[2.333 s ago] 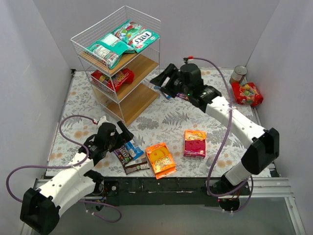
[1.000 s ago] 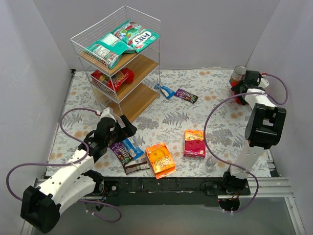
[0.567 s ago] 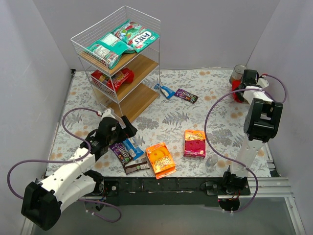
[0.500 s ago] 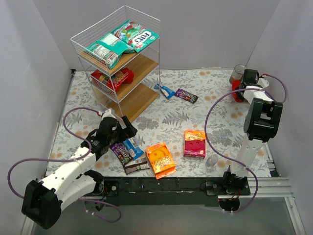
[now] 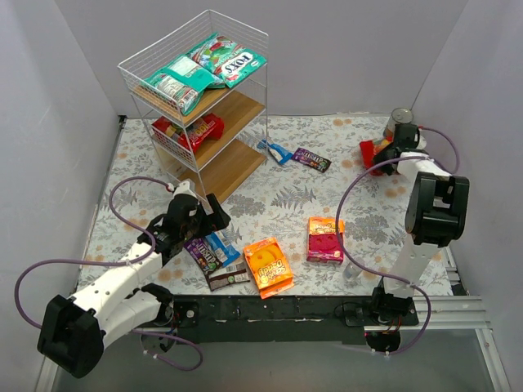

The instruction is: Place and organize the candy bags onto the shelf

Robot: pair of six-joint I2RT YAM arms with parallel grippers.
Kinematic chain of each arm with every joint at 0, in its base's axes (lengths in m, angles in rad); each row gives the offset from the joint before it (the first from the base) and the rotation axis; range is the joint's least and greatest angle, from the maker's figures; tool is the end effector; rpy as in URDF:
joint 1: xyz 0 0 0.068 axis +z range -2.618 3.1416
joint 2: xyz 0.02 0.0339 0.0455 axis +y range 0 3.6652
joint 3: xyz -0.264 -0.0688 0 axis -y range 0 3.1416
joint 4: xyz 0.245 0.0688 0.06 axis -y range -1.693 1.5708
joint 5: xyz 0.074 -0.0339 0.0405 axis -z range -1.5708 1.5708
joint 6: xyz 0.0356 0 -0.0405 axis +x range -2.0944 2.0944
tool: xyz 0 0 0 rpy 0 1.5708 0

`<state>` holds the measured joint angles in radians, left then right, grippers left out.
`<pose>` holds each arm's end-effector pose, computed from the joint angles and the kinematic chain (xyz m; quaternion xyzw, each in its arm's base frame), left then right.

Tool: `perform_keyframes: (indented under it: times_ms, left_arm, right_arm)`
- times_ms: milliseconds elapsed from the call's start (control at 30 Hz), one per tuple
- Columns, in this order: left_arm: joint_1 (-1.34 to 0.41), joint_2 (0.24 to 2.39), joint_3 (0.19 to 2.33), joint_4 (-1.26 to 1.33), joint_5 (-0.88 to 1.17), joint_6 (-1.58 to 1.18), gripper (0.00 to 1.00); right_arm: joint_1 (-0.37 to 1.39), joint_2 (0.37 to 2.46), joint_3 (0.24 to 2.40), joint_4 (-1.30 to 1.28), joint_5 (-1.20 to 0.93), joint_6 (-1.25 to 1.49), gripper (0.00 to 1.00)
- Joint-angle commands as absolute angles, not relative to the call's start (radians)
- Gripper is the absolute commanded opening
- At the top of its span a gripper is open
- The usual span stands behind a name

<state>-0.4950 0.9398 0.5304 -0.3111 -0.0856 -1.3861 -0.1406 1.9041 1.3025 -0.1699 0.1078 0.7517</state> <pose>0.1732 -0.0900 0.2120 -0.4082 0.8137 -0.3099 0.2743 0.4160 -0.0628 0.1975 0.4158 0.8208 0.0695 0.3855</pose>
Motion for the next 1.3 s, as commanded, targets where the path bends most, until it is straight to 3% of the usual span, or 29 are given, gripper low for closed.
perform_keyframes:
  times_ms: [0,133,267,400,533,767,867,1033,1267]
  left_arm:
    - [-0.497,0.923,0.543,-0.27,-0.051,-1.344,0.98]
    - [-0.497,0.937,0.546,-0.249,-0.025,-1.327,0.98]
    - [-0.499,0.946,0.551,-0.242,-0.006,-1.318,0.98]
    - [-0.497,0.937,0.548,-0.235,-0.002,-1.31,0.98]
    - [-0.497,0.945,0.552,-0.229,0.032,-1.302,0.98]
    - [-0.497,0.951,0.554,-0.227,0.046,-1.298,0.98]
    - [-0.497,0.945,0.552,-0.227,0.048,-1.298,0.98]
    - [-0.497,0.942,0.551,-0.227,0.054,-1.301,0.98]
    - [-0.497,0.928,0.551,-0.23,0.052,-1.298,0.98]
  right_arm:
    - [-0.002,1.836,1.275,-0.132,-0.176,0.628,0.01]
    - [0.093,1.818,1.263,-0.187,-0.199,0.536,0.01]
    - [0.1,1.735,1.18,-0.235,-0.093,0.523,0.02]
    - [0.059,1.684,1.137,-0.294,0.055,0.506,0.37]
    - [0.02,1.643,1.147,-0.331,0.127,0.528,0.52]
    - [0.089,1.6,1.18,-0.402,0.009,0.572,0.75]
    - [0.143,1.557,1.114,-0.362,-0.036,0.653,0.9]
    - [0.153,1.52,0.979,-0.239,-0.107,0.782,0.94]
    - [0.146,1.6,1.02,-0.216,-0.042,0.814,0.95]
